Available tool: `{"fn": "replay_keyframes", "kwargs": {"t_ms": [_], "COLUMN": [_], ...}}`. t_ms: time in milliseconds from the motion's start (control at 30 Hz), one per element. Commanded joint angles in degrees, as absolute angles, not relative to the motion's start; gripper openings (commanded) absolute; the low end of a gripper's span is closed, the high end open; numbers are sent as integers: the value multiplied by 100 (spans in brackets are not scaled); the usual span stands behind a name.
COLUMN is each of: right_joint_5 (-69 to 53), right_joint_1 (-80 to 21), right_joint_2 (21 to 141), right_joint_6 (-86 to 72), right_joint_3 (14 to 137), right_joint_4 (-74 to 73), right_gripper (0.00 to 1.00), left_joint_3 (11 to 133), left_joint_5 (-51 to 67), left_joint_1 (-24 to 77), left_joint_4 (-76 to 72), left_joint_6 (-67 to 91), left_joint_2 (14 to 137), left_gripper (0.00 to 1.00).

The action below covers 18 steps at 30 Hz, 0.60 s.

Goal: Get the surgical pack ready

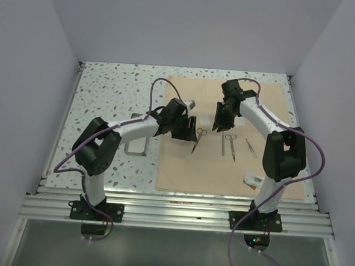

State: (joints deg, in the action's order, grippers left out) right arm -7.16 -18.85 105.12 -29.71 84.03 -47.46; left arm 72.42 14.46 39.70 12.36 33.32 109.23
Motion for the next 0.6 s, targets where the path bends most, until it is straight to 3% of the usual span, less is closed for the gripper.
{"fn": "replay_keyframes", "kwargs": {"t_ms": [0, 133, 567], "right_joint_5": [69, 307, 615], "right_joint_1": [-1723, -1635, -1643], "right_joint_2": [10713, 10915, 11390], "right_joint_6": [-2540, -2242, -2013], "right_joint_3": [8649, 8543, 8306], "right_joint_4": [-5370, -5221, -5045], "right_gripper": [28, 35, 35], "left_joint_3": [7120, 6943, 6908], "left_joint_5": [1160, 1125, 1169], "left_joint_1": [3929, 3929, 3929], "left_joint_4": [1538, 1739, 1863], "left_joint_6": [3164, 3173, 3182], "left_joint_2": [10205, 9783, 9589], "left_gripper": [57, 57, 57]}}
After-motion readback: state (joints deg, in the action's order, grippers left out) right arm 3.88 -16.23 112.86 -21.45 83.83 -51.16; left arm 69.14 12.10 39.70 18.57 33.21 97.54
